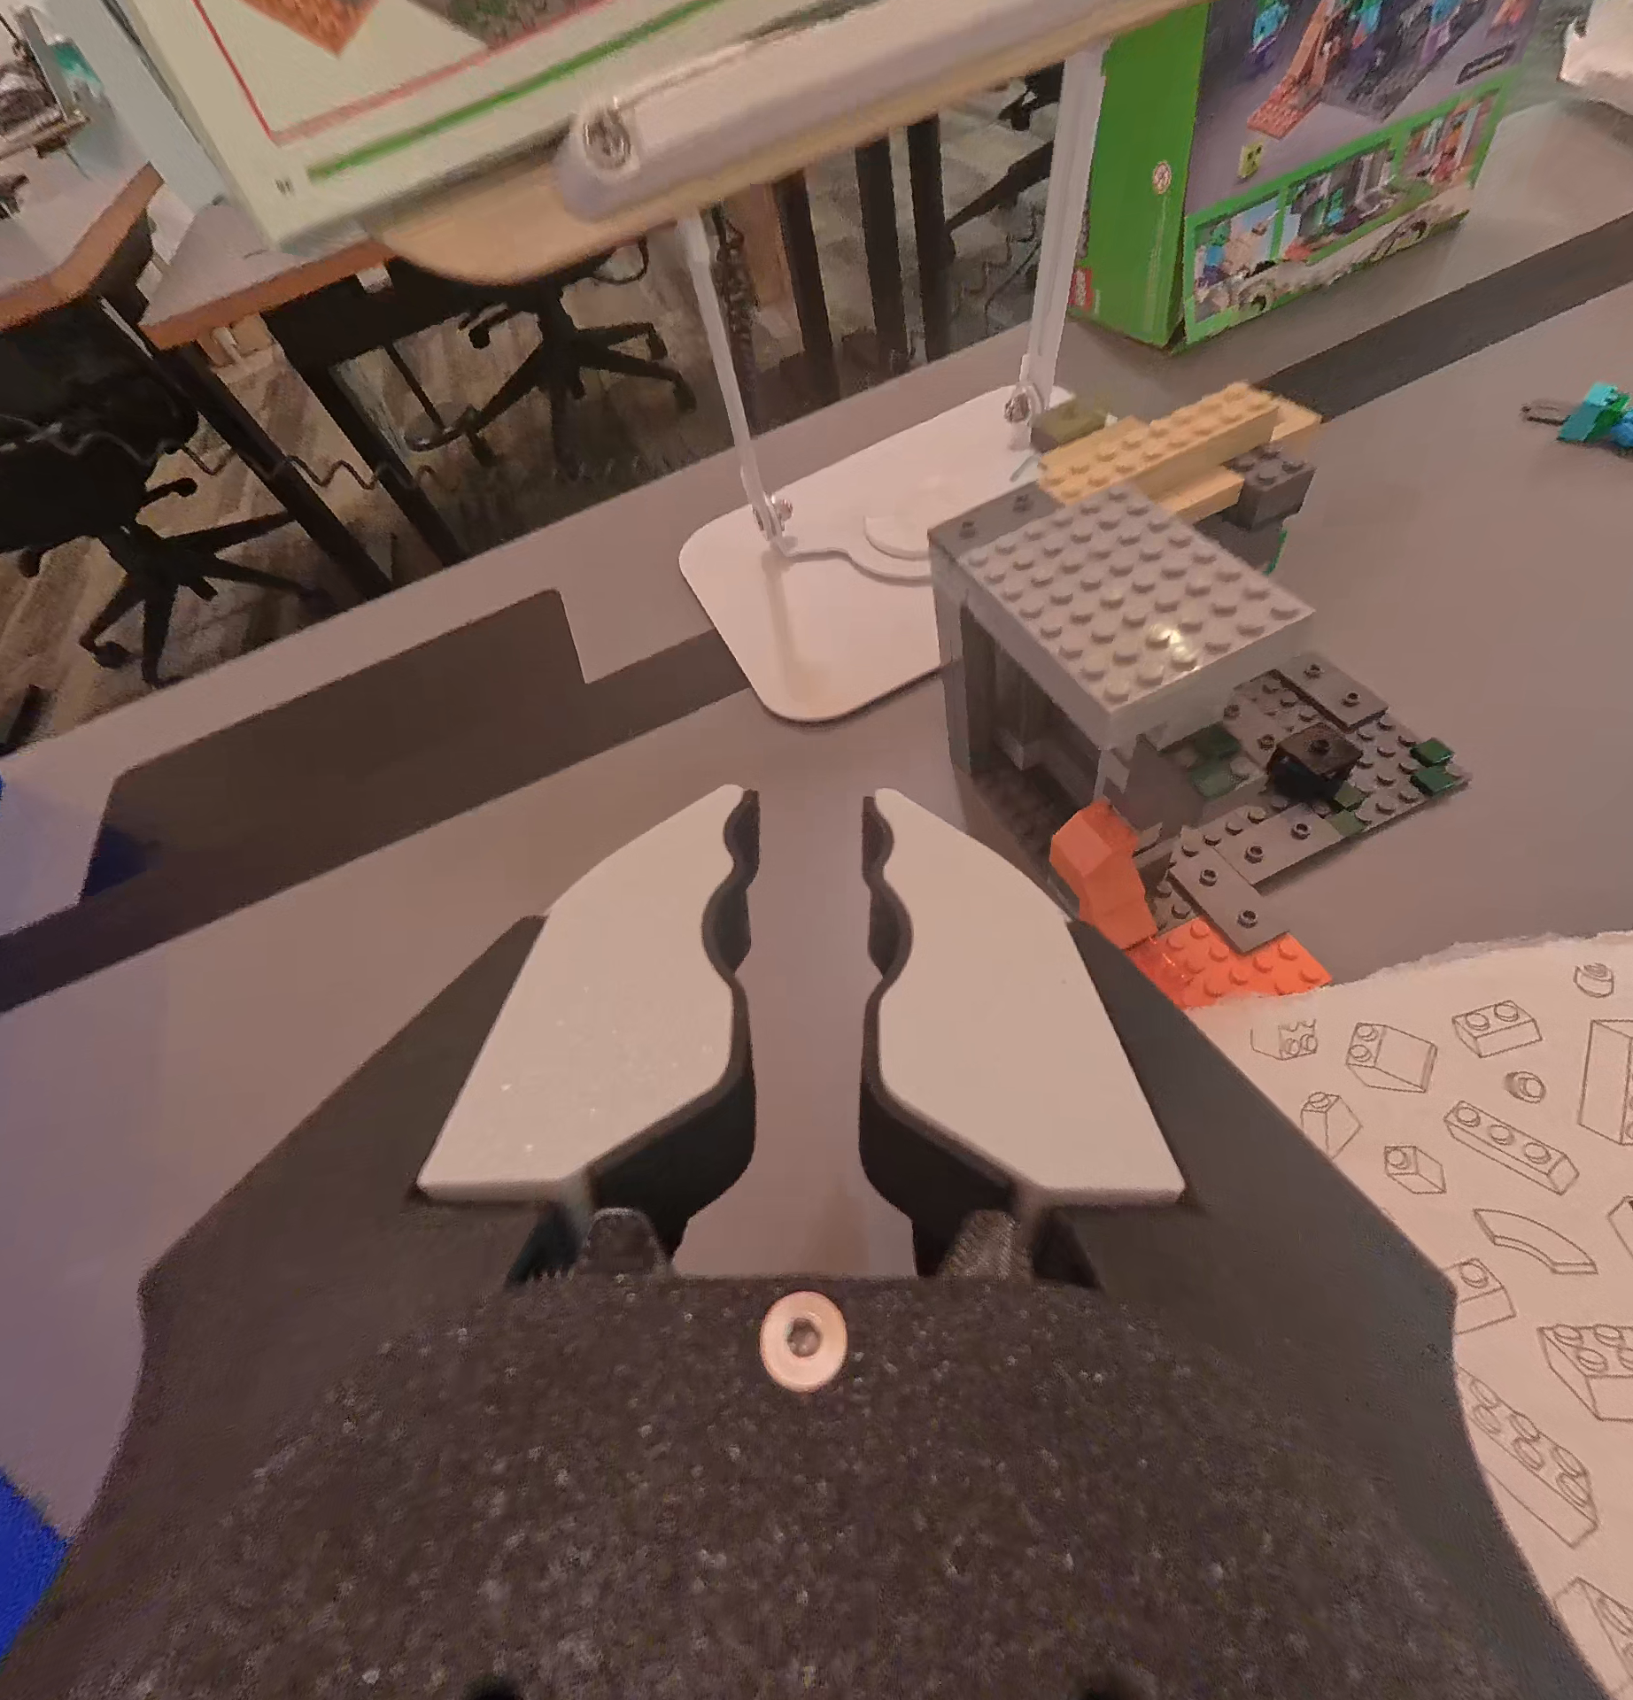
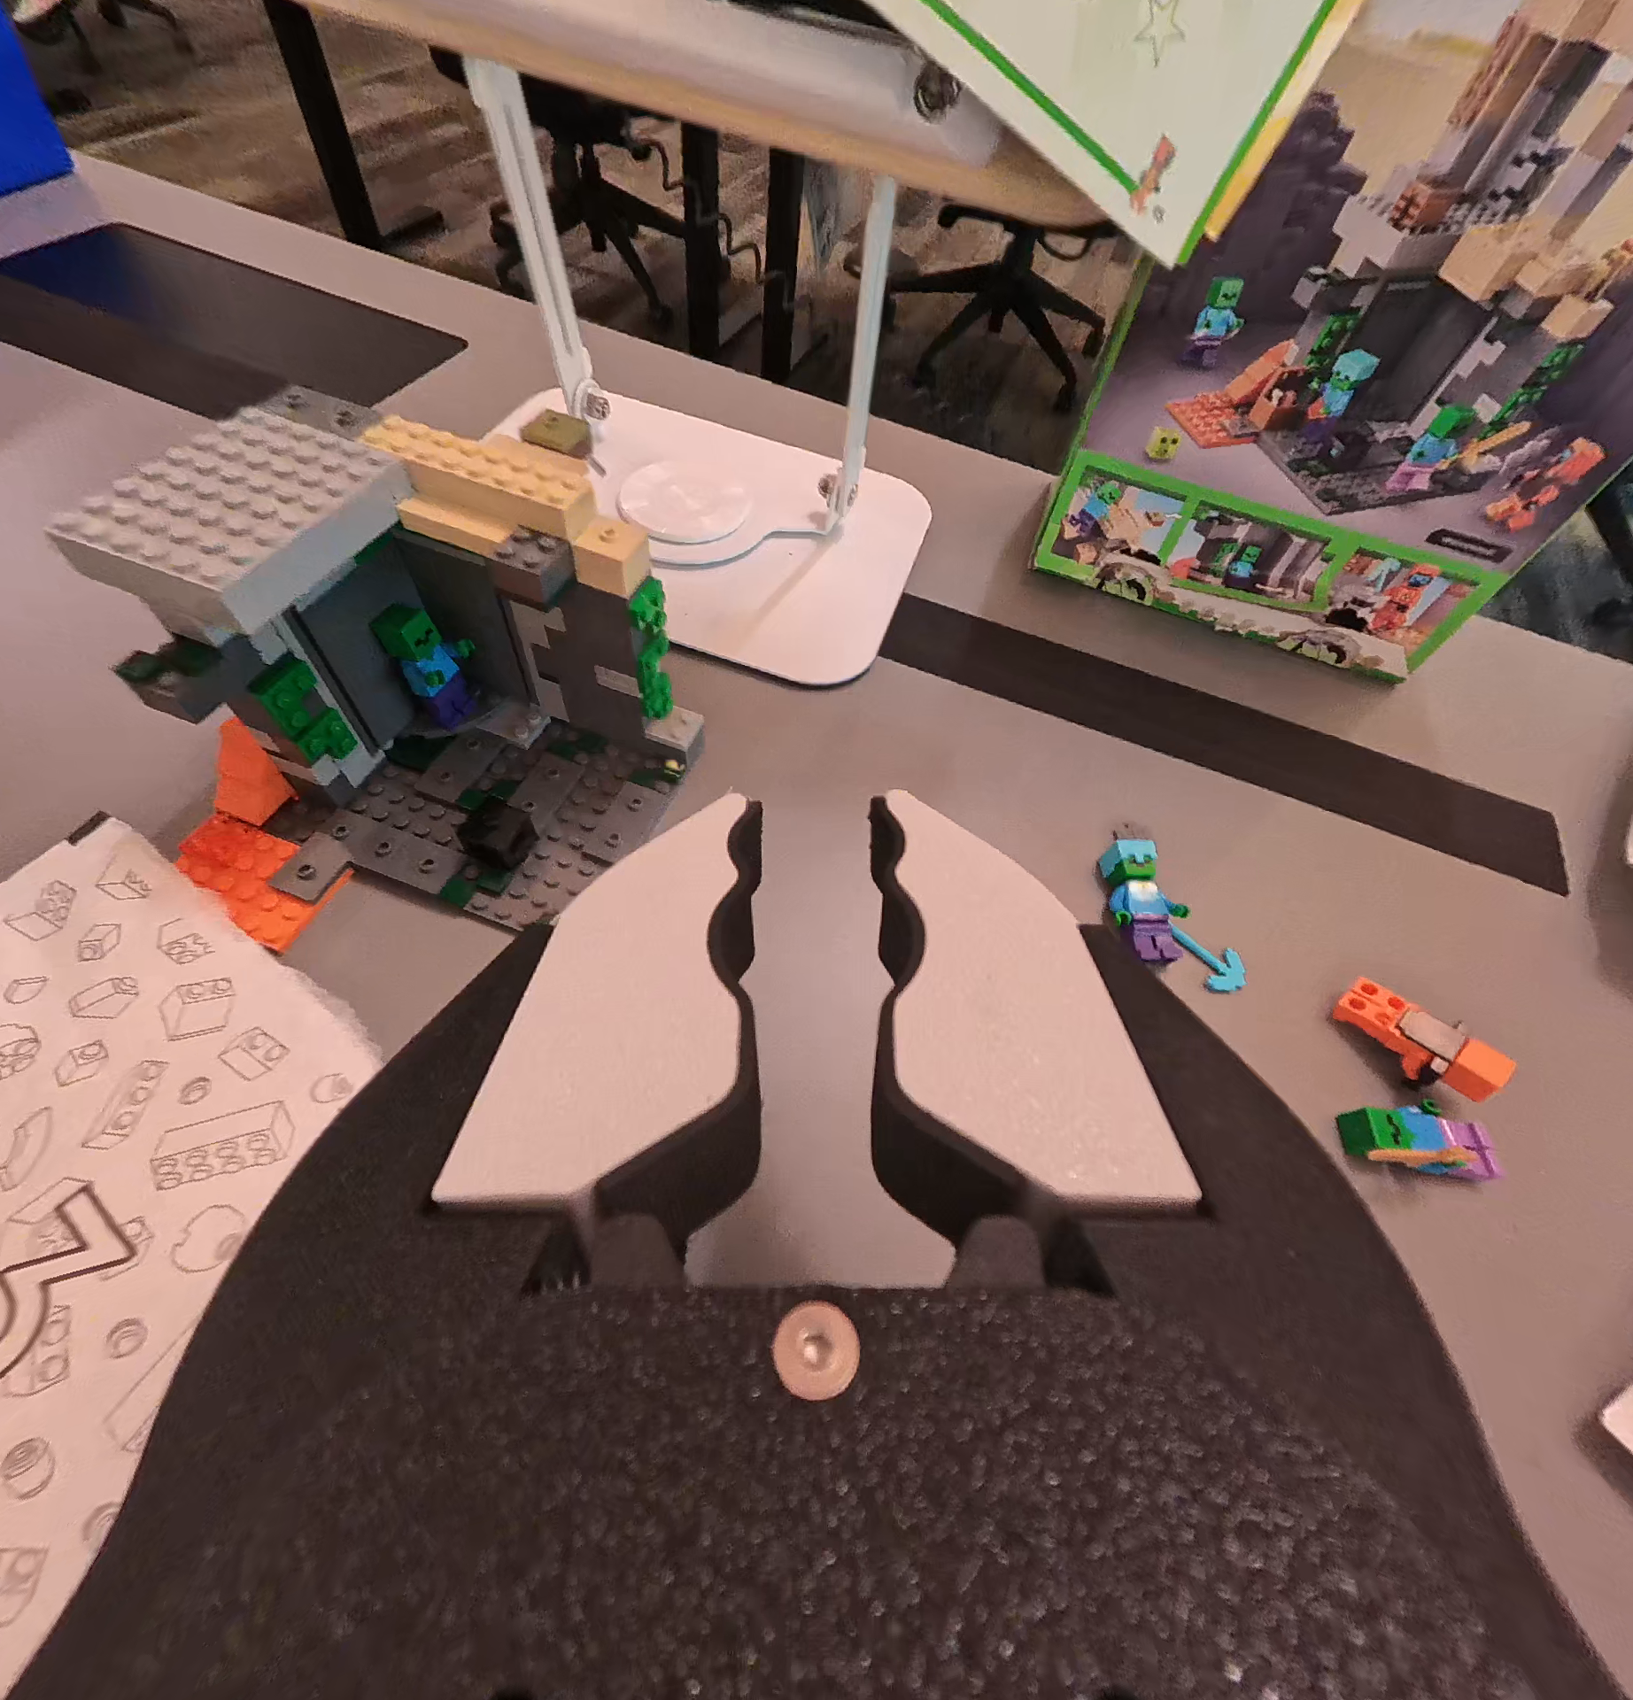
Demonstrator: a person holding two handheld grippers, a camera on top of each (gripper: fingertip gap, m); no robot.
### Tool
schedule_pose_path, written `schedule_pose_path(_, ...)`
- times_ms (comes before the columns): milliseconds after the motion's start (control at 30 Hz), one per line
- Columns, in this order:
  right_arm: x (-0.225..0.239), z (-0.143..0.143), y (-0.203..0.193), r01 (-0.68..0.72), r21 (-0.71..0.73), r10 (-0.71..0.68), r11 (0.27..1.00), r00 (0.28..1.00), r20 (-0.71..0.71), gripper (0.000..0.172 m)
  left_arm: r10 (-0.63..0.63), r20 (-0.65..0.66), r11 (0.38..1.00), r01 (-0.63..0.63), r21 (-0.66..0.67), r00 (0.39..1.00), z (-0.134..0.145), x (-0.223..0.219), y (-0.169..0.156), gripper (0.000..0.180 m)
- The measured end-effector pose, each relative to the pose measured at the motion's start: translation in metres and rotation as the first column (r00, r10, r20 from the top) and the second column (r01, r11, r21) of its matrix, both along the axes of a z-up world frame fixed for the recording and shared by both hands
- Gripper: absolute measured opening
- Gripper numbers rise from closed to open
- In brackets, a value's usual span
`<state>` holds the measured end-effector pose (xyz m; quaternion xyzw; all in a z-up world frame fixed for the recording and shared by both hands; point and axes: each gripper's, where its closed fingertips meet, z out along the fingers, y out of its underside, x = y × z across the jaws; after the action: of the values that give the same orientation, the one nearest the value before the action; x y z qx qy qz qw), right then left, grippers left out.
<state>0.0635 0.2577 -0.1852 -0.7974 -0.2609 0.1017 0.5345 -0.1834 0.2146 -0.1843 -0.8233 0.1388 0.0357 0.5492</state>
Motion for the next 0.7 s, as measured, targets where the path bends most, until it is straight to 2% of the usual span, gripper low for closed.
schedule_pose_path(133,-0.005,0.013,-0.005,-0.037,0.013,0.036,0.999,0.997,0.068,0.019,-0.059,-0.079,0.998,0.057,-0.026,0.995,0.015,0.008,-0.006,0.0)
schedule_pose_path(200,-0.005,0.016,-0.013,-0.064,-0.003,0.063,0.998,0.993,0.098,0.013,-0.113,-0.111,0.992,0.105,-0.069,0.987,0.016,0.012,-0.014,0.0)
schedule_pose_path(267,-0.005,0.018,-0.023,-0.083,-0.01,0.083,0.997,0.989,0.121,0.001,-0.186,-0.119,0.974,0.167,-0.154,0.975,0.009,0.018,-0.028,0.0)
schedule_pose_path(300,-0.005,0.017,-0.03,-0.101,-0.018,0.103,0.995,0.986,0.134,0.0,-0.219,-0.122,0.964,0.194,-0.184,0.968,0.005,0.021,-0.036,0.0)
schedule_pose_path(500,-0.004,-0.012,-0.087,-0.228,-0.136,0.253,0.964,0.945,0.209,0.0,-0.37,-0.146,0.887,0.302,-0.349,0.917,-0.034,0.036,-0.096,0.0)
schedule_pose_path(700,-0.003,-0.044,-0.152,-0.319,-0.253,0.379,0.913,0.894,0.239,0.0,-0.462,-0.139,0.835,0.377,-0.4,0.876,-0.053,0.061,-0.154,0.0)
